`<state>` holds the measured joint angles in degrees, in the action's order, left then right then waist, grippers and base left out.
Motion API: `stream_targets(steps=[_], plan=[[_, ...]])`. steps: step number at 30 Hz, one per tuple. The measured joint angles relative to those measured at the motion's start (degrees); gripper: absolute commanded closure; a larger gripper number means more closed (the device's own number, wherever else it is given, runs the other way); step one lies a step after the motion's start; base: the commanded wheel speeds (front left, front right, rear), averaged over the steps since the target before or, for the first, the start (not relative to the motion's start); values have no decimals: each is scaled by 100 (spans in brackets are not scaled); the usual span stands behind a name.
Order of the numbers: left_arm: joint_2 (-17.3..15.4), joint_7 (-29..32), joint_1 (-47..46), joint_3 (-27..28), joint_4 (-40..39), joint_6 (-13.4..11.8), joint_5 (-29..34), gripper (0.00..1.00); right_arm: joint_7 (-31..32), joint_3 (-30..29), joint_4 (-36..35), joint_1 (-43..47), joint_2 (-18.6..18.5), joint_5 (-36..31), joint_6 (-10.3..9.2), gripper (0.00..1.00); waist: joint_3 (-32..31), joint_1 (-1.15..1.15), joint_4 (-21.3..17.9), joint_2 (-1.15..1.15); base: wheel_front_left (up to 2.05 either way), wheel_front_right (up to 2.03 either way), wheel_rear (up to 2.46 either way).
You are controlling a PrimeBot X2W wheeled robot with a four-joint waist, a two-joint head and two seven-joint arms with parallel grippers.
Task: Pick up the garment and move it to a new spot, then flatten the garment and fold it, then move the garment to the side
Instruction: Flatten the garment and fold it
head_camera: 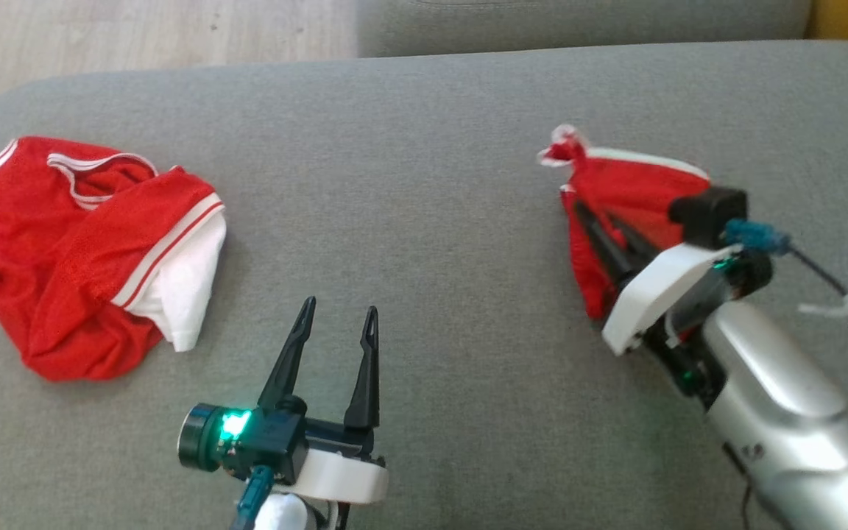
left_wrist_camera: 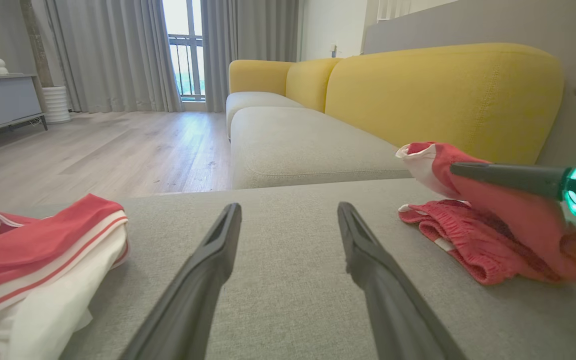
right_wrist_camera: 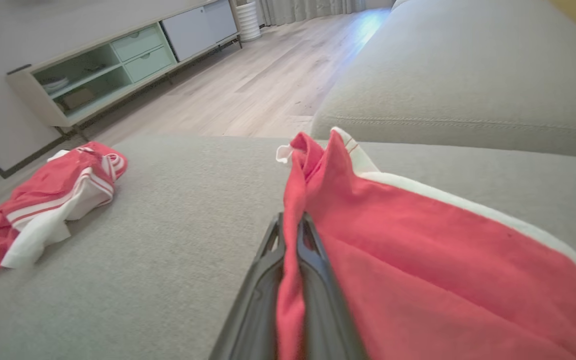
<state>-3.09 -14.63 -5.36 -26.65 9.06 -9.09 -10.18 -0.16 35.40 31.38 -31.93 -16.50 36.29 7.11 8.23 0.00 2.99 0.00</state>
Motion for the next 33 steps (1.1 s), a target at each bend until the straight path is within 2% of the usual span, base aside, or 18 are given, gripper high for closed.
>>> stream_targets(steps=[1, 6, 12, 17, 27, 33], plan=[[0, 0, 0, -3, 4, 0, 0, 0, -25, -27, -51, 64, 60, -24, -1, 0, -9, 0, 23, 0, 0, 0, 0], [0, 0, 2, -5, 48, -55, -47, 0, -277, -401, -457, 251, 92, -177, -1, 0, -99, 0, 72, 0, 0, 0, 0], [0, 0, 220, 47, 96, -108, -86, 0, -794, -1220, -1107, 766, -428, -686, -1, 0, -327, 0, 29, 0, 0, 0, 0], [-1, 0, 444, 99, 81, -210, -232, 0, -1205, -1659, -1532, 1579, -550, -967, -1, 0, -598, 0, -36, 0, 0, 0, 0], [-4, 0, 974, 256, -118, -404, -382, 0, -1405, -2544, -1997, 3152, -47, -1444, -1, 0, -1115, -1, -64, 0, 0, 0, 0], [-7, 0, 1372, 304, -353, -403, -81, 0, -1406, -2850, -2328, 3861, 293, -1945, -1, 0, -1261, 0, -67, 0, 0, 0, 0]])
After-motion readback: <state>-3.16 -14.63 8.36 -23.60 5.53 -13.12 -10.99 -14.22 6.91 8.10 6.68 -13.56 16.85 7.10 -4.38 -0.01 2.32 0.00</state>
